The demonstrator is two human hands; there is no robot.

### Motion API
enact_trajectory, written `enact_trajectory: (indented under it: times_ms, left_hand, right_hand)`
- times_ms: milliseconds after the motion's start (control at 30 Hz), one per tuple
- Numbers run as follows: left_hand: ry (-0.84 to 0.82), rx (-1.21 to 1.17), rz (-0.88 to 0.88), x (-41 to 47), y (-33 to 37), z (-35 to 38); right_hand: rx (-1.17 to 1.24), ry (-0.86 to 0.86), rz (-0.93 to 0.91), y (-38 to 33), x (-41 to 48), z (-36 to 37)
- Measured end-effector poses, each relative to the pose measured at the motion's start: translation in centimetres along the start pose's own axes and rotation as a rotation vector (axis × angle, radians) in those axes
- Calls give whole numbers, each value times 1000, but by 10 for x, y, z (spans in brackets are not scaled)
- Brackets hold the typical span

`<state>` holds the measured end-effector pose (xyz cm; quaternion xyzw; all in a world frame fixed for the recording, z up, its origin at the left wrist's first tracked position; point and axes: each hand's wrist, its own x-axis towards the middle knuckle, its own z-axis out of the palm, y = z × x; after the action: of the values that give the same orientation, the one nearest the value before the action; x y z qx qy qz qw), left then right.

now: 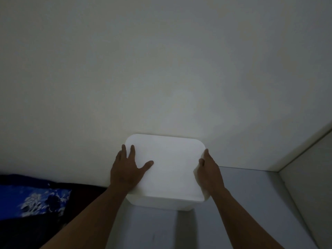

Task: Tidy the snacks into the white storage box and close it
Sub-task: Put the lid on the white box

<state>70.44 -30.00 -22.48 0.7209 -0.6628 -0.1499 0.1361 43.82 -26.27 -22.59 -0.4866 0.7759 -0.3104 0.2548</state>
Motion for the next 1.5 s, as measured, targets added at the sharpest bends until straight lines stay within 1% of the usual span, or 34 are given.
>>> enact_trajectory:
  times_ms: [133,300,433,533,633,867,1000,1100,1233,1300,1367,1433,1500]
  left_hand:
    - [21,-41,-16,-1,0,-2]
    - [31,-78,-52,2,-1,-1]
    - [21,-173,-107,6,-3,-2]
    - [27,-258,-130,10,-5,-3]
    - [31,-218,-106,11,-4,-2]
    - [15,-160,-94,11,-2,-5]
    - [5,-113,-77,8,1,-9]
    - [-35,-91,-55,9,-1,-10]
    - [-136,-27,-21,14,-7,-5]
    - [-126,24,20,13,-8,-3]
    - [-98,24,56,12,-9,0]
    - [-82,25,69,15,-10,2]
    - [-56,77,88,22,-12,4]
  right_hand:
    - [18,70,22,0,2,-2]
    - [106,97,-27,-8,3,-4]
    - [272,111,83,-7,5,-7]
    - [134,42,146,-3,4,-7]
    - [160,7,128,-2,-1,-6]
    - [253,33,86,3,-2,-11]
    - [255,49,85,4,3,-11]
    - [172,55,47,5,5,-10]
    - [-89,21,-25,1,2,-2]
    - [-264,-28,-131,0,3,1]
    - [-401,-68,-201,2,8,3]
    - [-437,-67,-201,1,11,4]
    - [-460,-45,-202,1,13,6]
